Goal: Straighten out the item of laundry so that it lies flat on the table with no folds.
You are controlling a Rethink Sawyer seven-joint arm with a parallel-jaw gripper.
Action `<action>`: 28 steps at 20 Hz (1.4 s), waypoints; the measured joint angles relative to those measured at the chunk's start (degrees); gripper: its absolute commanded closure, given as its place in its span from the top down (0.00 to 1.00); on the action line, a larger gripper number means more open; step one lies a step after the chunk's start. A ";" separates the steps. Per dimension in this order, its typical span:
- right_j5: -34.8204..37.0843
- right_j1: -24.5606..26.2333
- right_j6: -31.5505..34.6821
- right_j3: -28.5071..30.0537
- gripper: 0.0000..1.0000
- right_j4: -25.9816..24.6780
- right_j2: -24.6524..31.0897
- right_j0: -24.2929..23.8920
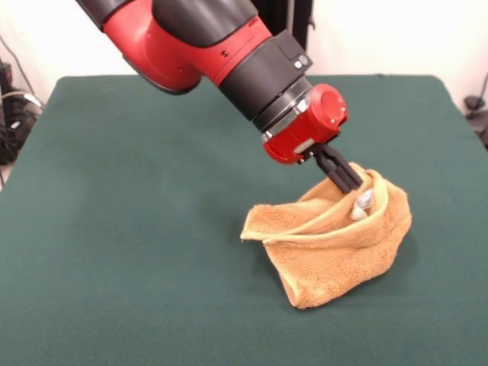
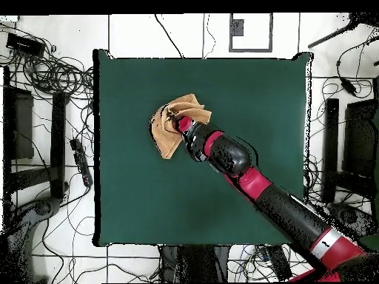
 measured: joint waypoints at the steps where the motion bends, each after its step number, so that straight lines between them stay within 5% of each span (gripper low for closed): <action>1: -0.01 0.03 0.00 -0.01 0.00 -0.03 -0.20 0.08; 16: 0.02 -0.50 0.00 -0.04 0.00 -0.06 -3.37 1.44; 17: 0.02 -1.09 0.00 -0.02 1.00 -0.07 -3.38 1.44; 28: 0.08 -3.03 0.00 -0.01 1.00 -0.08 -3.39 1.46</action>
